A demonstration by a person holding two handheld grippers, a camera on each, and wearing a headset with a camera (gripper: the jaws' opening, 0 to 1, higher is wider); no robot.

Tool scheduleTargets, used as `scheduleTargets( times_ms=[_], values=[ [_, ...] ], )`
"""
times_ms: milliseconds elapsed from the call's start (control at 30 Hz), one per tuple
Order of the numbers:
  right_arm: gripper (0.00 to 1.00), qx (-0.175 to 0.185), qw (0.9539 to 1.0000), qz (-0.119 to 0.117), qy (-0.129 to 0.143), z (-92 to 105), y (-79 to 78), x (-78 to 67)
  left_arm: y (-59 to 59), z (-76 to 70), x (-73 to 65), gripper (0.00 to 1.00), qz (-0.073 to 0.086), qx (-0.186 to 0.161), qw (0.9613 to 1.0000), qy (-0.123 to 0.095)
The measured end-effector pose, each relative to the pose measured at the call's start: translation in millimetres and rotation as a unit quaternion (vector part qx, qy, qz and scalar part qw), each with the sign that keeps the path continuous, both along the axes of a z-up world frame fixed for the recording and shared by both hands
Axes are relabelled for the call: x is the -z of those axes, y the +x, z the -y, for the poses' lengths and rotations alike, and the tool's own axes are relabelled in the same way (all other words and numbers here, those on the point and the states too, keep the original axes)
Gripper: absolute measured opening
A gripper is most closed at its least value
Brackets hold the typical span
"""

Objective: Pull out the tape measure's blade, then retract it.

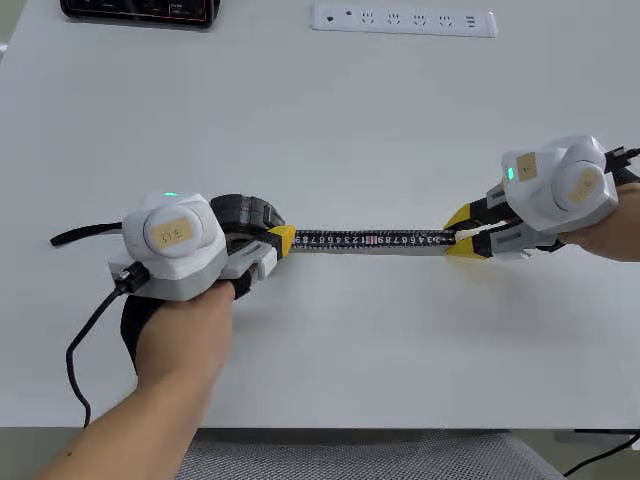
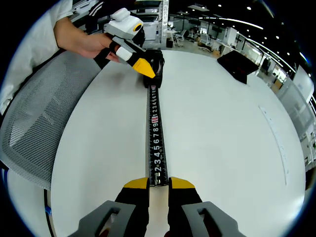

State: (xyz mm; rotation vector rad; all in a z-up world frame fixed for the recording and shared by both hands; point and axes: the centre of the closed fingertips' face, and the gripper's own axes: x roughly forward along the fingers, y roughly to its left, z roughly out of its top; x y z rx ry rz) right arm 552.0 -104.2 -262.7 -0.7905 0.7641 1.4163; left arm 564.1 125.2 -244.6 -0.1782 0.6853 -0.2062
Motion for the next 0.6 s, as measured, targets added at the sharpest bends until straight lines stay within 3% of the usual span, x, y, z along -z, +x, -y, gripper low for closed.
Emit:
scheduleTargets(
  times_ms=[600],
  values=[
    [0.10,-0.003,0.9997,-0.012,0.021,-26.9,-0.2,0.6,-0.9,0.1,0.1,0.60,-0.003,0.001,1.0000,-0.005]
  ],
)
